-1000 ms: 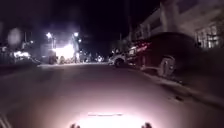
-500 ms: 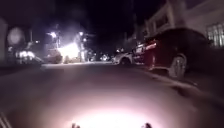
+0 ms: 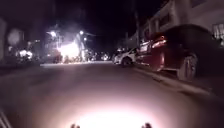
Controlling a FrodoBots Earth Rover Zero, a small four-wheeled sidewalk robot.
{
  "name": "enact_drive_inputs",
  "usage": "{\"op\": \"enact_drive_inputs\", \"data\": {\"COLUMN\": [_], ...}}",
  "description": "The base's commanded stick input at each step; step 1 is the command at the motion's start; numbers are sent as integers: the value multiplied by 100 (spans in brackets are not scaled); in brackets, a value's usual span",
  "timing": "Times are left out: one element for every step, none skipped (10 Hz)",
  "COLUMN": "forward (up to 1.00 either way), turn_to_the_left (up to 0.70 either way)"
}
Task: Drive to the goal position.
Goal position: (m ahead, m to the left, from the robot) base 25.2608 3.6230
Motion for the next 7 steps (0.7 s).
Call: {"op": "enact_drive_inputs", "data": {"forward": [70, 70, 70, 70, 70, 70, 70], "turn_to_the_left": [0, 13, 34, 33, 11, 3, 0]}}
